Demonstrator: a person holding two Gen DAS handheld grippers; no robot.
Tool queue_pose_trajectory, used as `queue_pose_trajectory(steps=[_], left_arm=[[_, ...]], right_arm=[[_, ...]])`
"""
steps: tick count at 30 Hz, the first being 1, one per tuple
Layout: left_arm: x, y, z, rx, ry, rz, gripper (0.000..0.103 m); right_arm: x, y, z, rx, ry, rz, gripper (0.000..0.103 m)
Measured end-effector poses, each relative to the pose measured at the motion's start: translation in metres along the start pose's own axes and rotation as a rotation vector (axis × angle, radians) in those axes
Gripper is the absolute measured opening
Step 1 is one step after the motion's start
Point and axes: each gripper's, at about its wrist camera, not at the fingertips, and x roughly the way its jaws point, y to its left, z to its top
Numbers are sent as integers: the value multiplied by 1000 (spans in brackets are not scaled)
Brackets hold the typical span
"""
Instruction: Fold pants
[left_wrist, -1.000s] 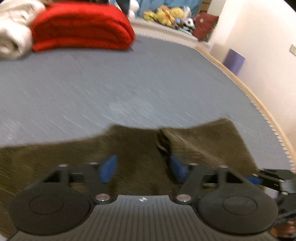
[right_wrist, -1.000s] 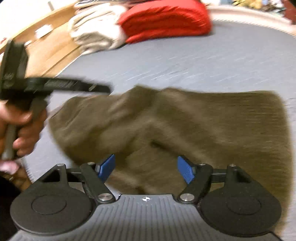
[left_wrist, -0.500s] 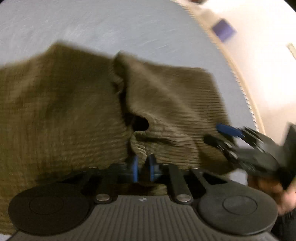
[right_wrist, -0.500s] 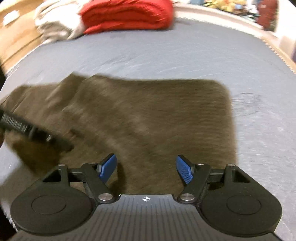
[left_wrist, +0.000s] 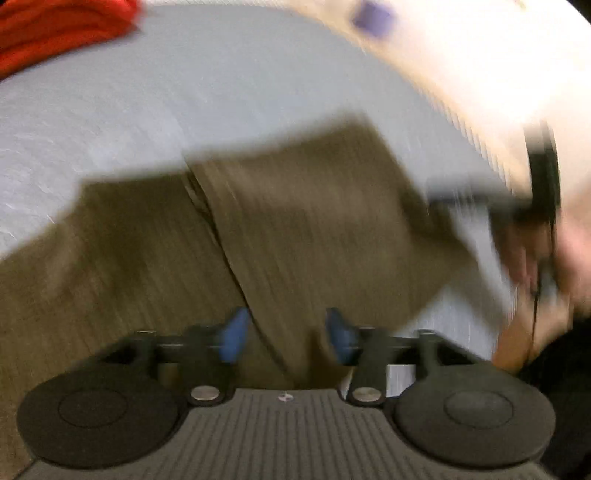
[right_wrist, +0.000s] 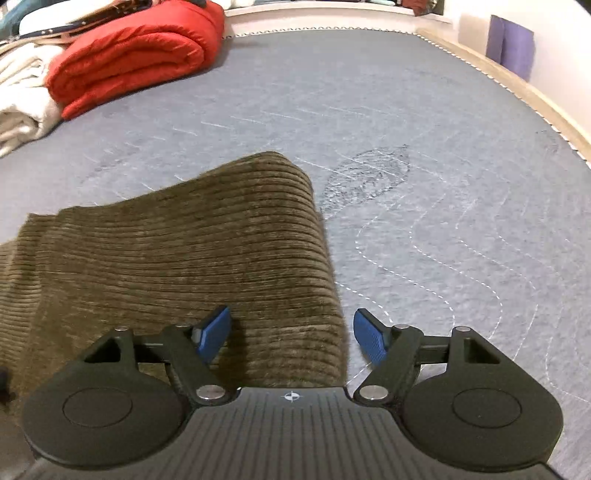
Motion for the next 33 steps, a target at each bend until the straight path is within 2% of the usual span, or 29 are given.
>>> queue_pose_trajectory(steps=[3, 5, 8, 12, 14, 15, 16, 17, 19, 20, 22, 23, 24, 25, 26, 27, 28, 29, 31, 33], left_arm=[[9, 23, 20, -177, -113, 13, 67], [23, 42, 24, -304, -143, 9, 67], [41, 62, 27, -423, -158, 2, 67], [70, 67, 28, -480, -136, -38, 66], [84, 59, 33, -452, -126, -44, 61], [87, 52, 35, -403, -128, -14, 48], [89, 48, 38, -353, -128, 2, 26], [87, 47, 40, -336, -132, 7, 24], [72, 48, 45, -387, -166, 8, 19], [62, 49, 48, -402, -194, 32, 19], [42, 45, 53, -349, -249, 125, 19], [38, 47, 54, -341, -252, 145, 20], [41, 52, 52, -358, -220, 143, 26], [45, 56, 51, -375, -163, 155, 37], [48, 59, 50, -377, -109, 208, 40], [45, 57, 49, -362, -122, 282, 52], [37, 52, 48, -344, -163, 319, 56], [30, 48, 50, -326, -192, 341, 56], [18, 36, 52, -283, -246, 315, 56], [13, 27, 53, -250, -256, 275, 56]], right_arm=[[-5, 5, -5, -49, 22, 9, 81], [-3, 3, -12, -68, 73, 14, 82], [-4, -2, -21, -36, 116, 42, 85], [-9, -11, -26, 3, 139, 82, 85], [-11, -15, -28, 18, 148, 105, 85], [-12, -16, -30, 25, 151, 117, 85], [-12, -18, -31, 34, 158, 135, 85], [-14, -19, -32, 43, 163, 147, 85], [-16, -24, -35, 62, 172, 173, 85], [-19, -26, -36, 72, 173, 184, 85], [-21, -27, -37, 83, 180, 214, 88], [-21, -26, -38, 83, 184, 230, 88], [-22, -25, -39, 80, 188, 240, 88], [-22, -22, -39, 74, 190, 245, 88], [-22, -19, -39, 67, 190, 247, 88], [-22, -16, -40, 54, 190, 238, 88], [-22, -14, -41, 46, 190, 231, 88], [-21, -13, -41, 45, 189, 227, 88], [-19, -13, -41, 56, 193, 225, 87], [-18, -13, -42, 63, 192, 224, 87]])
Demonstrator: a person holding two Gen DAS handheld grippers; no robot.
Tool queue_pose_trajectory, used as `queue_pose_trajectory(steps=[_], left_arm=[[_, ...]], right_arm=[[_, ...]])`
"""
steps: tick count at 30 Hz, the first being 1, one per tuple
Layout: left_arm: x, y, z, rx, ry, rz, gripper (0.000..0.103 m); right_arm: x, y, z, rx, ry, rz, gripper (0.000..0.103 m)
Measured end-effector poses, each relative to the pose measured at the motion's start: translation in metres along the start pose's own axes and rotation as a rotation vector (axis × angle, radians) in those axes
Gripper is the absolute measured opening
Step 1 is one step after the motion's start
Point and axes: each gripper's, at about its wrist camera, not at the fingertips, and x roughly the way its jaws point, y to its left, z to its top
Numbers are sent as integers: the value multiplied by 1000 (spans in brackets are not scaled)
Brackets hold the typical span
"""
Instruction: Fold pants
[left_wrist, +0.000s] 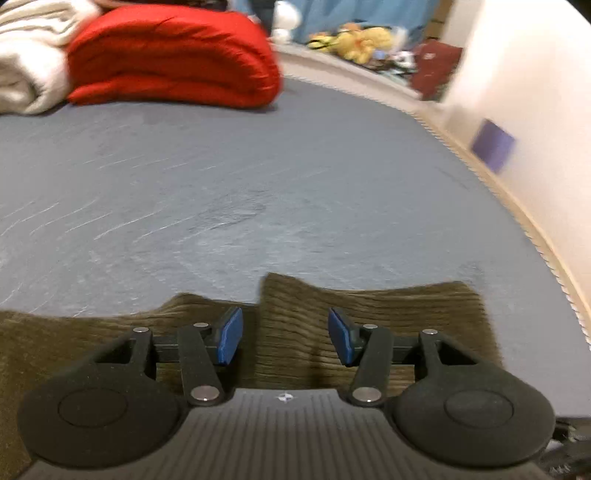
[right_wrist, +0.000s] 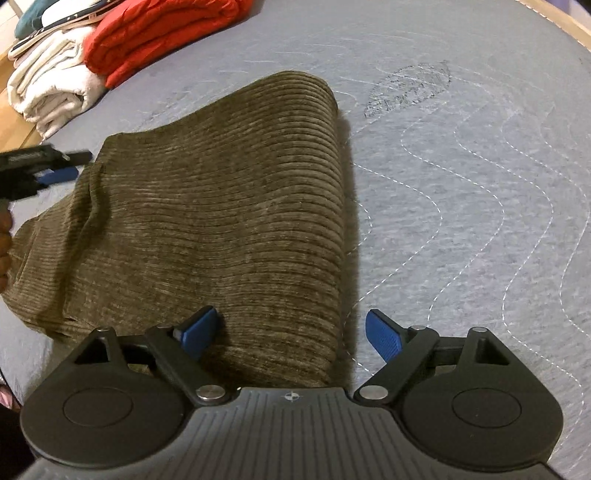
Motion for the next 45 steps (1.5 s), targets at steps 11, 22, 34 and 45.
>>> queue_pose_trajectory(steps=[11, 22, 34, 45], left_arm=[[21, 40, -56, -137, 409, -104, 57], [-34, 25, -46, -26, 270, -244, 13], [-40, 21, -52, 94, 205, -43, 38], [-24, -6, -64, 189, 301, -133, 59]], right_arm=[[1, 1, 0, 4, -1, -9, 87], [2, 7, -1, 40, -4, -35, 88], [1, 6, -4, 99, -2, -29, 88], [-13, 16, -5, 118, -53, -23, 33]])
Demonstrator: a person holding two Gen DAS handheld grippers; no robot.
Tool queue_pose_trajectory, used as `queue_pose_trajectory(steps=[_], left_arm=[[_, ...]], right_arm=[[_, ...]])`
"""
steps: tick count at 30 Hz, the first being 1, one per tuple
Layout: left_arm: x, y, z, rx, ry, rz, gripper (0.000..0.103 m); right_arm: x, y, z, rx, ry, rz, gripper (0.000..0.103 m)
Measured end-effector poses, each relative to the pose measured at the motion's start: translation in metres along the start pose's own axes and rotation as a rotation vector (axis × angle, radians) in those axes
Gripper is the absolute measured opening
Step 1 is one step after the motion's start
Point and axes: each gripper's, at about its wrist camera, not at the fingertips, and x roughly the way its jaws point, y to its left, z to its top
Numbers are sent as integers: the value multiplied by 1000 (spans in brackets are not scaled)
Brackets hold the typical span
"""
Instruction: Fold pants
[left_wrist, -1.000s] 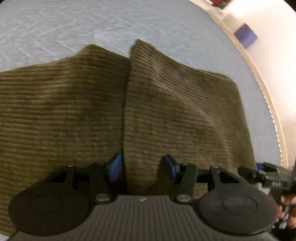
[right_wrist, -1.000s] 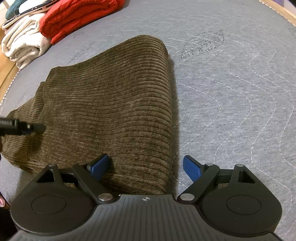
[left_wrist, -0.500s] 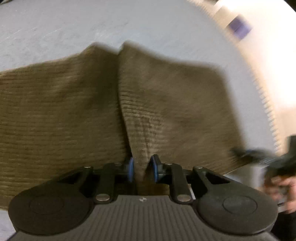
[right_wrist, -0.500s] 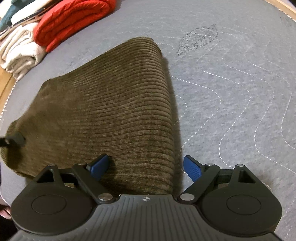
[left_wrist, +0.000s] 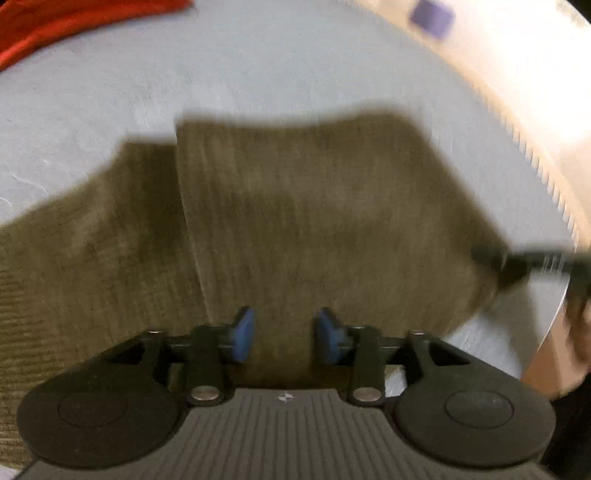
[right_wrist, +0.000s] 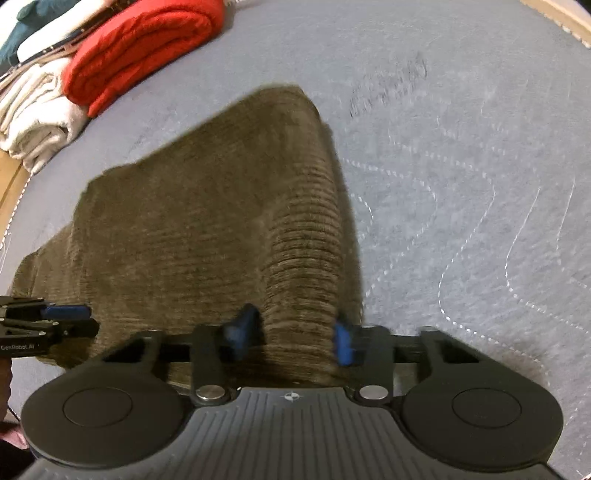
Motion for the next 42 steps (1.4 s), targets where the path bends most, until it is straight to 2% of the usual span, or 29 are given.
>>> queue_pose_trajectory(steps=[1, 3, 7, 10, 12, 15, 17, 18, 19, 20, 21, 23, 25, 26, 27, 28, 30, 33, 35, 40, 42], left_arm=[[-9, -2, 4, -4, -48, -21, 69], [-24, -10, 12, -24, -141, -81, 78], [-33, -28, 25, -115, -235, -279, 87], [-31, -35, 40, -152, -267, -373, 90], [-22, -41, 47, -137, -241, -386, 96], [-16, -49, 53, -72, -205, -305, 98], [-10, -48, 50, -35, -196, -249, 90], [-8, -47, 49, -16, -192, -199, 69], [-6, -45, 47, 8, -182, -134, 38], [-3, -41, 45, 36, -173, -65, 28], [-1, -36, 44, 46, -161, -29, 26], [0, -15, 44, 4, -154, -38, 24], [-8, 6, 42, -22, -169, -12, 22], [-14, 18, 42, -34, -182, 11, 22], [-21, 31, 41, -53, -190, 27, 21], [-29, 47, 37, -81, -197, 42, 21], [-45, 80, 28, -148, -205, 75, 21], [-73, 132, 14, -248, -226, 153, 21], [-95, 163, 2, -306, -239, 195, 21], [-144, 219, -22, -363, -263, 373, 21], [-150, 240, -31, -416, -251, 378, 25]], right_arm=[[-5, 4, 0, -13, -18, -1, 30], [-18, 22, -2, -86, -75, -15, 28], [-47, 79, -18, -346, -234, -25, 27], [-58, 122, -35, -521, -320, 6, 27], [-58, 147, -48, -626, -355, 20, 27], [-52, 177, -66, -756, -381, 36, 27], [-47, 193, -73, -811, -386, 44, 27], [-46, 198, -75, -830, -386, 51, 27], [-45, 204, -75, -841, -386, 63, 27], [-43, 208, -75, -844, -383, 73, 27], [-41, 211, -73, -843, -378, 79, 27], [-38, 215, -65, -815, -357, 113, 30], [-40, 218, -52, -767, -315, 218, 39], [-44, 219, -44, -735, -302, 286, 39], [-49, 216, -36, -700, -298, 349, 48], [-54, 216, -28, -658, -299, 411, 64], [-60, 215, -13, -586, -324, 470, 77], [-52, 213, 8, -473, -318, 479, 78], [-37, 211, 19, -395, -297, 444, 79], [21, 213, 33, -206, -174, 373, 85], [40, 218, 27, -152, -128, 369, 86]])
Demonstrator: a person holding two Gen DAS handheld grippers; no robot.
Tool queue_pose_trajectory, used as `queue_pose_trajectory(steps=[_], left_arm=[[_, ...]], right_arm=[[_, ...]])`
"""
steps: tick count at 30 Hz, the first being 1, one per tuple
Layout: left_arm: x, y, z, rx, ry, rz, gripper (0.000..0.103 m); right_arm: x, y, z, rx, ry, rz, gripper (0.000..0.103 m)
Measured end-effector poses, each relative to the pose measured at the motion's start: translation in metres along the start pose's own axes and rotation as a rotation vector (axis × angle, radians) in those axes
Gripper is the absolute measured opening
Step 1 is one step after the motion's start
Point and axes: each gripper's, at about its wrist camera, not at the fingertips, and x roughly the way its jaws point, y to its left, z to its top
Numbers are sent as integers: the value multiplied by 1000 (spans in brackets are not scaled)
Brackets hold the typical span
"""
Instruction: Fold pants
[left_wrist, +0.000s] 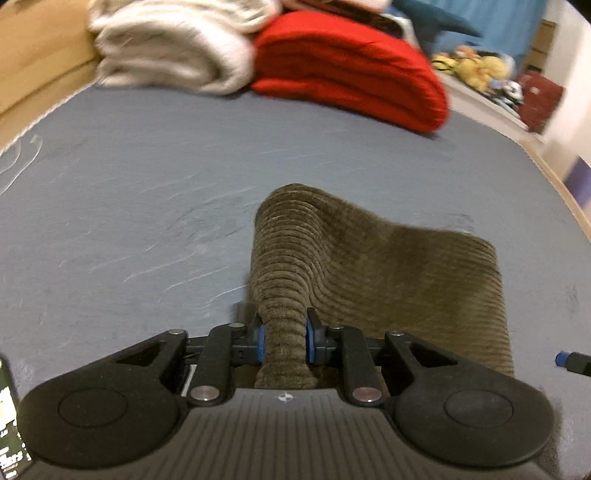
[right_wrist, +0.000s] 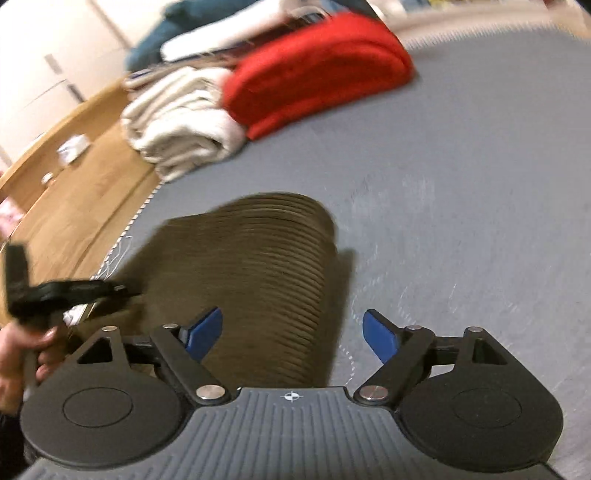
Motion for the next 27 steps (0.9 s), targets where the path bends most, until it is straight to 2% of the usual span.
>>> queue_pose_trajectory(steps=[1, 2, 3, 4, 8, 14, 15, 16, 17, 19, 20, 22, 25, 27], left_arm=[[5, 10, -2, -40, 14, -6, 44], [8, 20, -4, -72, 27, -10, 58], [9, 26, -5, -92, 30, -19, 77], [9, 31, -5, -108, 35, -29, 86], [18, 51, -5, -204, 83, -93, 89], [46, 62, -29, -255, 207, -193, 89], [48, 62, -30, -263, 215, -218, 86], [48, 61, -31, -257, 214, -232, 81], [49, 59, -30, -248, 206, -234, 80], [47, 54, -29, -230, 177, -240, 66], [46, 52, -28, -237, 166, -247, 63], [44, 47, -25, -265, 149, -291, 48], [45, 14, -23, -241, 151, -395, 42], [49, -20, -23, -189, 170, -425, 42]], right_arm=[[9, 1, -4, 23, 18, 4, 87], [19, 3, -6, 39, 38, 9, 88], [26, 5, -11, 49, 53, 14, 90], [37, 7, -12, 58, 70, 23, 92], [77, 13, -18, 94, 143, 32, 95], [117, 11, -27, 157, 207, 9, 94], [115, 10, -31, 156, 207, 19, 87], [116, 12, -31, 142, 203, 27, 65], [115, 14, -31, 125, 208, 50, 55], [102, 20, -27, 90, 184, 48, 32], [93, 22, -23, 73, 167, 57, 29], [75, 21, -14, 69, 135, 87, 20], [40, 11, 3, 61, 78, 94, 17], [19, -4, 13, 61, 42, 73, 16]])
